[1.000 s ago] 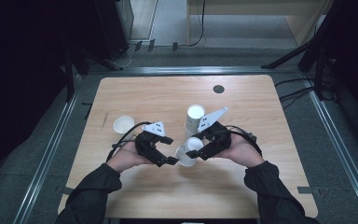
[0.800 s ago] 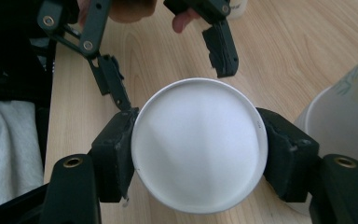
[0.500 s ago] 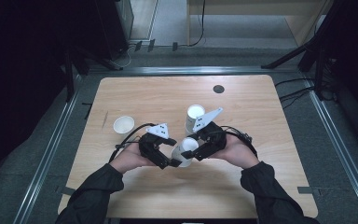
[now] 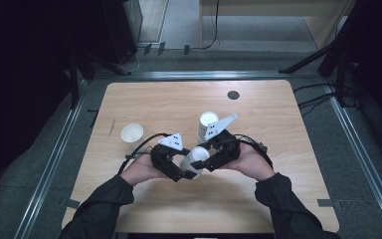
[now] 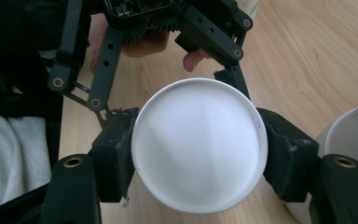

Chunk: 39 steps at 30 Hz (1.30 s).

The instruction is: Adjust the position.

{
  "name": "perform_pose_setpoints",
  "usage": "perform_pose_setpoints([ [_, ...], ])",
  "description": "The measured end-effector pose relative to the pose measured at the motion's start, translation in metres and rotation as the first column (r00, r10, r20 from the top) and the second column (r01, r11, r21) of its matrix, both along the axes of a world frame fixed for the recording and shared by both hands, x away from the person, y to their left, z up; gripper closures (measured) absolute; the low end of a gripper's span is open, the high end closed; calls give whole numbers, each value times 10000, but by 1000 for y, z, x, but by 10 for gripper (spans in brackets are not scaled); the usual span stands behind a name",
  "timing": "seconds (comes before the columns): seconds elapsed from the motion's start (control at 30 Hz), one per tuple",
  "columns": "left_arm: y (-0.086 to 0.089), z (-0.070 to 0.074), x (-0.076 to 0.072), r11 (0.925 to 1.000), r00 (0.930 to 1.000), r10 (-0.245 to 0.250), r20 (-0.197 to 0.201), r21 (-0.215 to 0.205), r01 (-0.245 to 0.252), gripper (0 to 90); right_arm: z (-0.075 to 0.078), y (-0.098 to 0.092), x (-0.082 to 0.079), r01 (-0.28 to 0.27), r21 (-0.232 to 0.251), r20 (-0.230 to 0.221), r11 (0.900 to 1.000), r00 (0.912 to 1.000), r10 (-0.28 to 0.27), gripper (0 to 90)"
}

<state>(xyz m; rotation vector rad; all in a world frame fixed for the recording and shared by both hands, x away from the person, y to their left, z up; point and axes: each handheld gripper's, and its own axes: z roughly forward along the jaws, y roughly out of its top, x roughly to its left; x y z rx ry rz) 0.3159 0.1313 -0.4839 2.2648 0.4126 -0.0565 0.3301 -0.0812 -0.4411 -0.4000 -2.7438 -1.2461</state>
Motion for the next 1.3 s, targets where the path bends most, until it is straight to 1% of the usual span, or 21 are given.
perform_pose_setpoints([
  [0.1, 0, 0, -1, 10000, 9999, -78, 150, 42, 77, 212, 0, 0, 0, 13, 34, 16, 10000, 10000, -13, 349],
  [0.17, 1, 1, -2, 9997, 9995, -259, 168, -39, 260, 244, 0, 0, 0, -11, 7, -10, 10000, 10000, 11, 347],
  [0.23, 1, 2, -3, 9995, 9991, -322, 277, 14, 322, 271, -1, 1, 1, -14, -37, -8, 10000, 10000, 14, 347],
  [0.47, 2, 3, -3, 9993, 9987, -380, 325, -34, 382, 307, -1, 0, 1, 53, 12, 23, 10000, 10000, -53, 344],
  [0.63, 4, 4, -2, 9990, 9987, -429, 275, -81, 432, 323, 0, -1, 1, 33, 94, 24, 10000, 10000, -33, 343],
  [0.73, 4, 4, -2, 9992, 9988, -397, 272, -46, 398, 323, 0, -1, 0, 13, 88, 175, 10000, 9998, -14, 339],
  [0.8, 5, 5, -2, 9992, 9989, -398, 246, -59, 399, 323, 1, -1, -1, -33, 144, 537, 9999, 9986, 25, 316],
  [0.9, 7, 5, -1, 9993, 9991, -351, 220, -88, 353, 323, 1, -2, 0, 54, 187, 536, 9998, 9985, -64, 272],
  [0.93, 7, 6, 0, 9992, 9991, -396, 120, 0, 396, 323, 1, -3, 0, 79, 191, 552, 9998, 9984, -89, 265],
  [1.0, 8, 8, 0, 9991, 9991, -382, 189, 196, 379, 321, 1, -6, 0, 142, 206, 588, 9997, 9982, -154, 260],
  [1.03, 9, 9, 1, 9991, 9993, -377, 74, 171, 376, 321, 1, -7, 0, 163, 226, 619, 9996, 9979, -176, 258],
  [1.1, 12, 12, 2, 9989, 9993, -372, 24, 279, 371, 321, 1, -11, -1, 207, 332, 619, 9992, 9978, -227, 258],
  [1.13, 14, 14, 2, 9983, 9992, -389, 102, 449, 384, 321, 1, -12, -1, 224, 307, 671, 9993, 9974, -244, 257],
  [1.2, 17, 18, 2, 9981, 9992, -402, 87, 467, 398, 320, 1, -15, -2, 232, 247, 731, 9994, 9970, -249, 257],
  [1.23, 19, 21, 2, 9979, 9990, -421, 171, 506, 412, 321, 0, -16, -3, 235, 247, 820, 9994, 9963, -255, 257],
  [1.3, 21, 27, 3, 9973, 9989, -439, 173, 593, 428, 321, 0, -19, -5, 235, 170, 853, 9996, 9960, -249, 257],
])
